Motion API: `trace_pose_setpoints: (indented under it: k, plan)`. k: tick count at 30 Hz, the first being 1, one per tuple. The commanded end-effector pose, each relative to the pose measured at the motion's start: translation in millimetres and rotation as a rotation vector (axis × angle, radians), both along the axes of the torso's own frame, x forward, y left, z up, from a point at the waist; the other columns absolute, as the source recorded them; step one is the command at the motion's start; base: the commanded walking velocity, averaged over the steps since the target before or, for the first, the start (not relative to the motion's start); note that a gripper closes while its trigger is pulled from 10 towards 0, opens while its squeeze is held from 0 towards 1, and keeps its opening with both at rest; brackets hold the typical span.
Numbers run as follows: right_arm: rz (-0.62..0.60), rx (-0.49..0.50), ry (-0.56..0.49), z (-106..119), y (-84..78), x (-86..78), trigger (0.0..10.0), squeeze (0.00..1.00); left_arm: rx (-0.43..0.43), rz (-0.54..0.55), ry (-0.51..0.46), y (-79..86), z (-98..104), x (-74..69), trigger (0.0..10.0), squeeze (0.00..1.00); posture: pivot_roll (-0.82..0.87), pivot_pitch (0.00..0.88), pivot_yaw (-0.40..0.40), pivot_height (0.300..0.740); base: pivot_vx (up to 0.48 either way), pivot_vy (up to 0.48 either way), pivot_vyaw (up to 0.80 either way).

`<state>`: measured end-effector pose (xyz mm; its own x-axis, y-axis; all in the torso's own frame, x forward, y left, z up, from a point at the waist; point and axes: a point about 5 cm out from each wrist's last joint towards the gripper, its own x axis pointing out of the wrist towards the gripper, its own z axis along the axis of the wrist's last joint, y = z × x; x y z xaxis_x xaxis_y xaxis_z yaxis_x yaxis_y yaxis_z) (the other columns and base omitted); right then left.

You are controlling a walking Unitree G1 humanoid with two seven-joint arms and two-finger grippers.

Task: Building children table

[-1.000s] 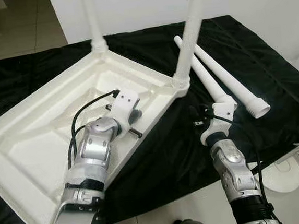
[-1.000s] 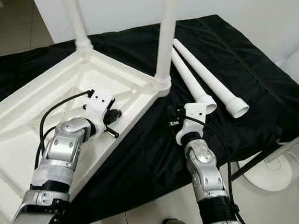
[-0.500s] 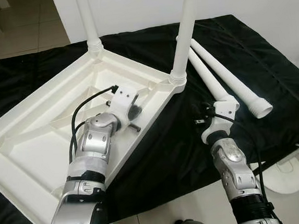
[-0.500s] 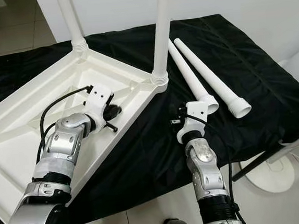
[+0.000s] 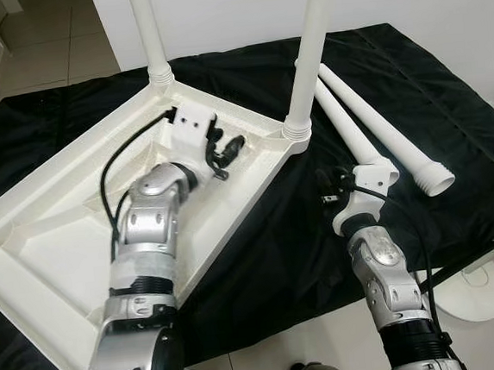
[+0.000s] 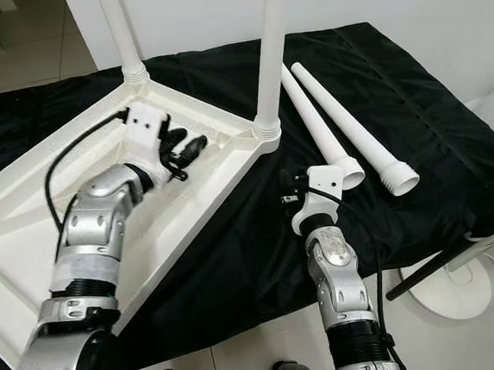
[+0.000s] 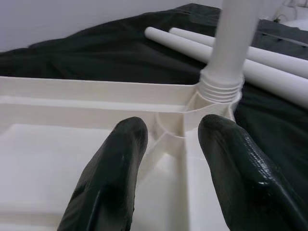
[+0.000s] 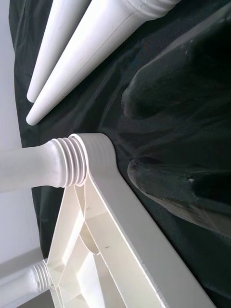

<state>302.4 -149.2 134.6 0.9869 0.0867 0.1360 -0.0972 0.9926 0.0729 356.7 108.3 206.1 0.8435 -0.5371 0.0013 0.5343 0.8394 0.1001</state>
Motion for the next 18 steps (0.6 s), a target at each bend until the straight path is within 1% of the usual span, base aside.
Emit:
trace_pose_setpoints:
  k: [1,2,3,4,6,7,8,9,10,11,12,14,15,16,17,18]
  plan:
    - [-0.003,-0.002,0.012,-4.8,1.1,-1.8,10.0,0.0,-0.002,0.134,0.006,11.2,-4.1,0.8,10.0,0.0,-0.1,0.08,0.055,0.74,0.0,0.0,0.0]
    - [-0.003,-0.004,0.013,-5.4,0.8,-2.4,10.0,0.0,0.046,0.1,-0.006,17.7,-4.1,-3.9,10.0,0.0,-0.09,0.085,0.058,0.74,0.0,0.0,0.0]
    - [-0.003,-0.004,0.013,-5.4,0.8,-2.4,10.0,0.0,0.046,0.1,-0.006,17.7,-4.1,-3.9,10.0,0.0,-0.09,0.085,0.058,0.74,0.0,0.0,0.0]
    - [-0.004,-0.006,0.014,-5.7,0.7,-3.0,10.0,0.0,0.086,0.078,-0.017,23.3,-3.8,-7.7,10.0,0.0,-0.09,0.087,0.058,0.74,0.0,0.0,0.0]
    - [-0.005,-0.007,0.015,-6.0,0.4,-3.4,10.0,0.0,0.14,0.073,-0.05,30.9,-2.6,-11.6,10.0,0.0,-0.09,0.087,0.058,0.74,0.0,0.0,0.0]
    - [-0.005,-0.007,0.015,-6.3,0.4,-3.6,10.0,0.0,0.177,0.088,-0.043,38.2,-4.8,-11.8,10.0,0.0,-0.09,0.09,0.057,0.74,0.0,0.0,0.0]
    - [-0.005,-0.007,0.015,-6.3,0.4,-3.6,10.0,0.0,0.177,0.088,-0.043,38.2,-4.8,-11.8,10.0,0.0,-0.09,0.09,0.057,0.74,0.0,0.0,0.0]
    - [-0.004,-0.007,0.016,-6.5,0.6,-3.8,10.0,0.0,0.201,0.095,-0.037,44.9,-6.5,-12.4,10.0,0.0,-0.09,0.09,0.056,0.74,0.0,0.0,0.0]
    - [-0.004,-0.007,0.016,-6.5,0.6,-3.8,10.0,0.0,0.201,0.095,-0.037,44.9,-6.5,-12.4,10.0,0.0,-0.09,0.09,0.056,0.74,0.0,0.0,0.0]
    - [-0.004,-0.008,0.016,-6.6,0.8,-4.0,10.0,0.0,0.207,0.096,-0.031,51.3,-7.7,-14.2,10.0,0.0,-0.09,0.09,0.057,0.74,0.0,0.0,0.0]
    - [-0.004,-0.008,0.016,-6.6,0.8,-4.0,10.0,0.0,0.207,0.096,-0.031,51.3,-7.7,-14.2,10.0,0.0,-0.09,0.09,0.057,0.74,0.0,0.0,0.0]
    - [-0.004,-0.008,0.018,-7.1,0.9,-4.4,10.0,0.0,0.275,0.035,-0.007,64.7,-12.0,-23.6,10.0,0.0,-0.09,0.091,0.053,0.74,0.0,0.0,0.0]
    - [-0.004,-0.008,0.018,-7.1,0.9,-4.4,10.0,0.0,0.275,0.035,-0.007,64.7,-12.0,-23.6,10.0,0.0,-0.09,0.091,0.053,0.74,0.0,0.0,0.0]
    - [-0.003,-0.008,0.019,-7.4,0.9,-4.4,10.0,0.0,0.308,-0.008,0.029,72.2,-15.7,-30.6,10.0,0.0,-0.08,0.092,0.052,0.74,0.0,0.0,0.0]
    - [-0.003,-0.008,0.019,-7.4,0.9,-4.4,10.0,0.0,0.308,-0.008,0.029,72.2,-15.7,-30.6,10.0,0.0,-0.08,0.092,0.052,0.74,0.0,0.0,0.0]
    - [-0.001,-0.009,0.02,-7.7,0.8,-4.4,10.0,0.0,0.343,-0.06,0.051,78.5,-18.5,-39.5,10.0,0.0,-0.08,0.092,0.048,0.74,0.0,0.0,0.0]
